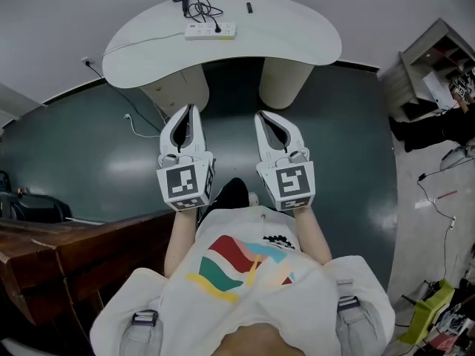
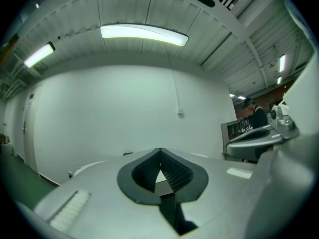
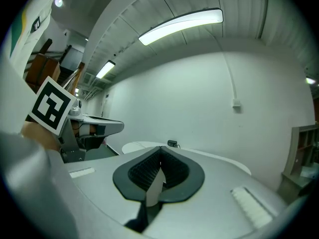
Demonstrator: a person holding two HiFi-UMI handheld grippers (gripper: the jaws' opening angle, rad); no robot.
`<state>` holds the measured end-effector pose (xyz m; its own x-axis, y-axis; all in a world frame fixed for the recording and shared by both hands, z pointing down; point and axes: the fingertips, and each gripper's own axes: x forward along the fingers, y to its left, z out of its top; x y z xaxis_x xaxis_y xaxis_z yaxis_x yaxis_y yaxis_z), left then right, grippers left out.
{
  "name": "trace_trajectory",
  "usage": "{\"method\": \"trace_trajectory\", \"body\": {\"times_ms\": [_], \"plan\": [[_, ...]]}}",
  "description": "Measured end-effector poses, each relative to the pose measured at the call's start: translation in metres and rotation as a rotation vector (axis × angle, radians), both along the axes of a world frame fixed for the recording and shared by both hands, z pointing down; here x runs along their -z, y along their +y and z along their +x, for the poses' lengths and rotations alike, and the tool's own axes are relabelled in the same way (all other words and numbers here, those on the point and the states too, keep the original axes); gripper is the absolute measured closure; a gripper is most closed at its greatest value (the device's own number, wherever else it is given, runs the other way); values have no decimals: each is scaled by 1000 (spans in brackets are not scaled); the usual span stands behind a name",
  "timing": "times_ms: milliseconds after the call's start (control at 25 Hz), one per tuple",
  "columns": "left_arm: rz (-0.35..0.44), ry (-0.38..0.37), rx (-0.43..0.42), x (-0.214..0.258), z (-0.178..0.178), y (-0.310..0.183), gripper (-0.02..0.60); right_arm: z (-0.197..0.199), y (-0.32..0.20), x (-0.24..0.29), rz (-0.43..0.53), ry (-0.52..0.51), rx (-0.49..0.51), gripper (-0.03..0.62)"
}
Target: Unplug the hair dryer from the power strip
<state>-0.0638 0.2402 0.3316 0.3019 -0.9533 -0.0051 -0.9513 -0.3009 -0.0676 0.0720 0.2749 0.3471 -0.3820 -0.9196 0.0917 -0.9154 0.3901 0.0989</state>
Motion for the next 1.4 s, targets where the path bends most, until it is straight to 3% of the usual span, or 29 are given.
{"method": "trace_trajectory", "body": {"times_ms": [240,600,1000,1400], "plan": [[11,6,21,-5,-3,-15,581,12,-9,-3,13,-3,-4,582],[28,-9,-21,-15,20,-68,581,22,-45,-7,26,28,-5,582],[-32,-22,-55,-27,22,-223,581,15,-195,-8,-22,63,-17,582],[-84,-39,-90,-33,-14,-392,581,-22,-362,-2,-75,64,-43,582]]}}
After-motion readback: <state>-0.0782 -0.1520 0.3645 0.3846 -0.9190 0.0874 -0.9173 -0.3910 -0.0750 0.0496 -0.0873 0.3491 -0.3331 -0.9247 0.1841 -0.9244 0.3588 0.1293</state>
